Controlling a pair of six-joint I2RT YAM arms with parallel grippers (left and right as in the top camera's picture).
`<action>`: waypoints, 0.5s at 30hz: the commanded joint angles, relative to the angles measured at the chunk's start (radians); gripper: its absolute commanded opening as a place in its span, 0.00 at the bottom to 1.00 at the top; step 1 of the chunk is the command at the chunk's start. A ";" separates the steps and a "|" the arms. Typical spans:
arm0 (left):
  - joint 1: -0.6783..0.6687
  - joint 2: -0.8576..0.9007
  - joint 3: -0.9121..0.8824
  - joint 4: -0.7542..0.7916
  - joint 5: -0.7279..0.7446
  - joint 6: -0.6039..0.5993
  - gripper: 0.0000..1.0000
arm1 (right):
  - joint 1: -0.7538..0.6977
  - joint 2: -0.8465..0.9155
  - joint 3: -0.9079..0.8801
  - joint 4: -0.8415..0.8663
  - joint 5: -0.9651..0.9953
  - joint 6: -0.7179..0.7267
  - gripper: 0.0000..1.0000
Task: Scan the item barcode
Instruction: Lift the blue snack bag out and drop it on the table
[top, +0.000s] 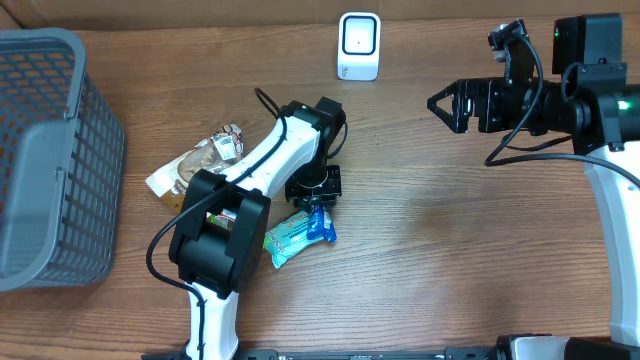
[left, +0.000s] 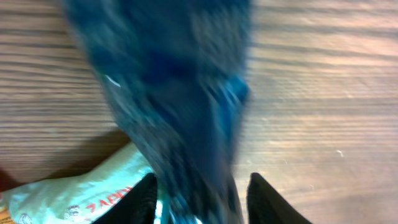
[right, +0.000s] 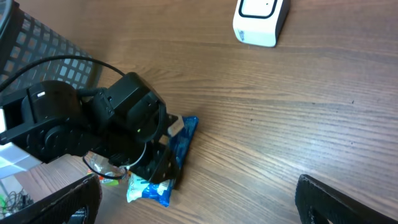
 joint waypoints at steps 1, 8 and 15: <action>-0.005 -0.006 0.107 -0.056 0.108 0.167 0.58 | 0.002 -0.003 0.026 0.016 -0.002 0.001 1.00; 0.045 -0.087 0.447 -0.213 -0.003 0.179 0.67 | 0.002 0.005 0.026 0.023 -0.003 0.005 1.00; 0.234 -0.257 0.713 -0.240 0.006 0.096 0.56 | 0.029 0.099 0.022 0.055 -0.100 0.038 0.85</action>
